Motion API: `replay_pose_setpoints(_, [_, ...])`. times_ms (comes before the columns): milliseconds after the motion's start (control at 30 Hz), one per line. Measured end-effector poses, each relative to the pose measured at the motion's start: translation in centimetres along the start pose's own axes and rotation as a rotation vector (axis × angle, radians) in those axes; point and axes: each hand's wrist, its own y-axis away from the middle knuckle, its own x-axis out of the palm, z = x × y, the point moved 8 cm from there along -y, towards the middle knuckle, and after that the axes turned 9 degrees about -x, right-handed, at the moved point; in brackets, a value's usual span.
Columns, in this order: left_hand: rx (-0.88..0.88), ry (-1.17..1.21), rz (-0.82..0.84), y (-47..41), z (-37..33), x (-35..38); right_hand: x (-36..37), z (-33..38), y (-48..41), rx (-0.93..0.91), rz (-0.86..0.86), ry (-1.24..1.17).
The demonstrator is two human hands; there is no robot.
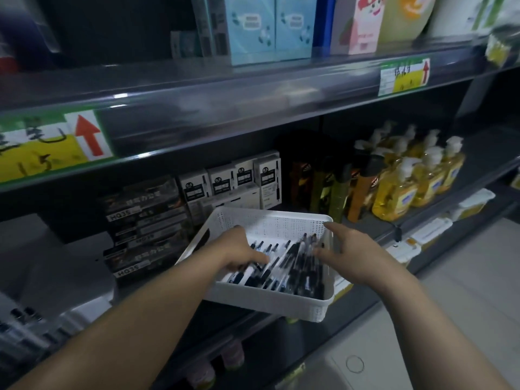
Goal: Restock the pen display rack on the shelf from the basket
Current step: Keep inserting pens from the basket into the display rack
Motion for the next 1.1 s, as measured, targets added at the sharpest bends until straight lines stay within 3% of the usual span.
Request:
replay_pose_setpoints(200, [0.018, -0.085, -0.061, -0.1, -3.2, 1.0, 0.3, -0.1, -0.2, 0.023, 0.038, 0.008])
replay_pose_setpoints(500, [-0.112, -0.233, 0.148, -0.5, -3.8, 3.2, 0.3, -0.2, -0.4, 0.042, 0.015, 0.015])
replay_pose_setpoints(767, [0.032, -0.276, 0.062, -1.4, -4.6, 3.3, 0.2, -0.2, -0.1, 0.057, 0.035, 0.022])
replay_pose_setpoints(933, [0.074, -0.127, 0.164, -1.8, -3.0, 3.0, 0.4, -0.3, -0.3, 0.059, 0.047, 0.026])
replay_pose_setpoints(1100, [0.038, 0.456, 0.394, -1.6, -1.8, 2.5, 0.0, -0.4, -0.4, 0.072, 0.042, 0.026])
